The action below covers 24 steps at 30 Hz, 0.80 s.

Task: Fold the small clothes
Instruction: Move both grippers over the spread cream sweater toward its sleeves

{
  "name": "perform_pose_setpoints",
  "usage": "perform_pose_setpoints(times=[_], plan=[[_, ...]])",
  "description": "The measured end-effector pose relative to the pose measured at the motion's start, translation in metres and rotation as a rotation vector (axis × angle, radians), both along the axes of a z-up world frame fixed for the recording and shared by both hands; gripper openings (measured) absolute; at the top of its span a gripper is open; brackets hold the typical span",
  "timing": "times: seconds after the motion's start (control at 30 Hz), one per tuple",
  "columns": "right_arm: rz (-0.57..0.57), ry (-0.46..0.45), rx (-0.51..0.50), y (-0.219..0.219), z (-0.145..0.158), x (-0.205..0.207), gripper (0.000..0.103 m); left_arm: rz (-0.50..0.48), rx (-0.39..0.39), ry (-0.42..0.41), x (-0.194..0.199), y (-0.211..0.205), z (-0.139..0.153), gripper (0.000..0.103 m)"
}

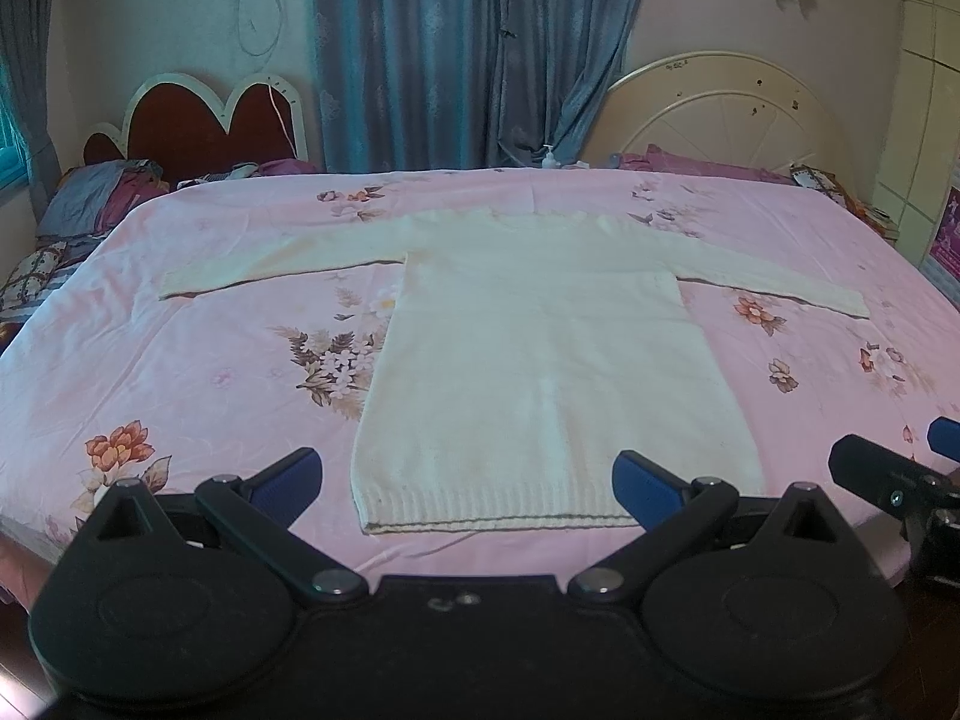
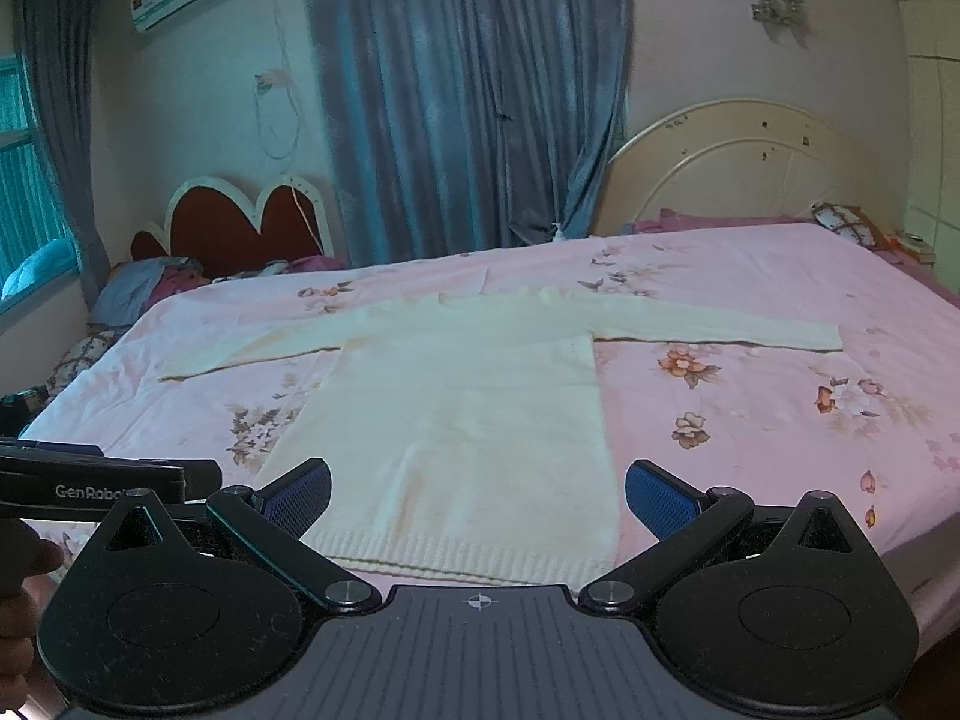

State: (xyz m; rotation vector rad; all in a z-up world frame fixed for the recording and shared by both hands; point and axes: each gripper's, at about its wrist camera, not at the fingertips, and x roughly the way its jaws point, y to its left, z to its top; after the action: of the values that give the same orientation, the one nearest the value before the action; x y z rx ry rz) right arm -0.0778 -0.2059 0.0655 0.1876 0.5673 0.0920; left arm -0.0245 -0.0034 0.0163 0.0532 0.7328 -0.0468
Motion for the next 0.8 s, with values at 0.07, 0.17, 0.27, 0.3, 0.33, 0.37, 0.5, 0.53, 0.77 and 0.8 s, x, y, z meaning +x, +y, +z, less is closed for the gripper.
perform_pose_setpoints(times=[0.07,0.17,0.27,0.3,0.33,0.37,0.5,0.53,0.77,0.8], plan=[[-0.001,0.002,0.001,-0.0012,-0.0007,0.0008,0.103,0.001,0.001,0.001,0.0007,-0.0003,-0.0001,0.103],[-0.002,0.003,0.007,-0.0025,-0.0012,0.0013,0.103,0.001,0.002,0.000,0.0005,0.0002,-0.0003,0.103],[-0.004,0.001,0.003,-0.0027,-0.0009,0.0021,0.103,0.001,-0.002,0.002,0.0012,-0.0001,-0.0009,0.103],[-0.004,0.001,0.004,-0.0032,-0.0012,0.0021,0.103,0.000,0.000,0.001,0.0005,0.0000,-0.0009,0.103],[-0.003,0.001,0.005,-0.0031,-0.0013,0.0020,0.103,-0.001,0.001,-0.001,0.0002,0.0004,-0.0008,0.103],[-0.004,0.001,0.004,-0.0030,-0.0014,0.0020,0.103,-0.002,0.003,-0.001,0.0005,-0.0005,-0.0014,0.103],[-0.008,0.004,0.009,-0.0059,-0.0017,0.0033,0.103,-0.002,0.001,0.001,0.0011,0.0012,-0.0013,0.103],[-0.010,0.005,0.009,-0.0063,-0.0018,0.0037,0.103,-0.002,0.002,0.000,0.0009,0.0013,-0.0012,0.103],[-0.013,0.009,0.012,-0.0091,-0.0028,0.0077,0.103,0.001,0.002,0.003,0.0026,0.0015,-0.0018,0.103],[-0.014,0.010,0.013,-0.0096,-0.0028,0.0088,0.103,0.001,0.002,0.004,0.0033,0.0015,-0.0023,0.103]])
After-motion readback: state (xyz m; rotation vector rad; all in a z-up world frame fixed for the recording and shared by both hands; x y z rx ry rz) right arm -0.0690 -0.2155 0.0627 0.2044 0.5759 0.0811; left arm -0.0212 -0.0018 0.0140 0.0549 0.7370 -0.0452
